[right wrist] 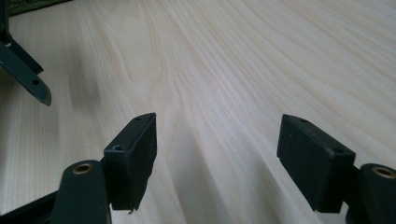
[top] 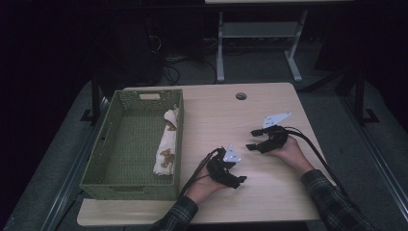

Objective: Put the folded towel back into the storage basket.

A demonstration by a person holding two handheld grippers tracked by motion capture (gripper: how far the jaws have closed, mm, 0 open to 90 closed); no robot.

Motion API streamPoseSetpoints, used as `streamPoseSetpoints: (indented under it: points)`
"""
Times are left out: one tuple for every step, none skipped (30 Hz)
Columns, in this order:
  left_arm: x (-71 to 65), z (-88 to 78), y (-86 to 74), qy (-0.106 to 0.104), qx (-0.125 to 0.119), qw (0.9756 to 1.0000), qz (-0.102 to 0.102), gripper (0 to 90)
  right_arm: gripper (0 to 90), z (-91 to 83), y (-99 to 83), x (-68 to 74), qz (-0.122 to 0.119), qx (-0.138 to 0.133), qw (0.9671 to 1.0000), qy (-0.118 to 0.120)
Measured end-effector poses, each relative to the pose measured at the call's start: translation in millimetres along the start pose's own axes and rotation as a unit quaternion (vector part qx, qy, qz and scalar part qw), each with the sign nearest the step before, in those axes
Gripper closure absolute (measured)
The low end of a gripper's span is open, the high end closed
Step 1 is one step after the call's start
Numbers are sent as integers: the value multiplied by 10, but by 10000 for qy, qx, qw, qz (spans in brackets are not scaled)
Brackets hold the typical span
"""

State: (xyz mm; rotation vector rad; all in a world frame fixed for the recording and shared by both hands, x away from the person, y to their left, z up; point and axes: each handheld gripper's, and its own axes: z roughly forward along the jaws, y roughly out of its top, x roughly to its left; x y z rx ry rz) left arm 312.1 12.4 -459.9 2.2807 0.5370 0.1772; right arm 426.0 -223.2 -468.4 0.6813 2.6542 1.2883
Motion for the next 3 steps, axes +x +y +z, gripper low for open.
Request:
streamPoseSetpoints:
  points:
    - [1,7,-9,-13,17,10000,-12,249,279,4,-16,2,-19,-3,10000,-21]
    - [0,13,-18,-11,28,10000,-29,250,276,3,-29,7,-15,12,10000,-30]
    - [0,21,-27,-5,33,10000,-42,249,275,4,-41,5,-6,22,10000,-30]
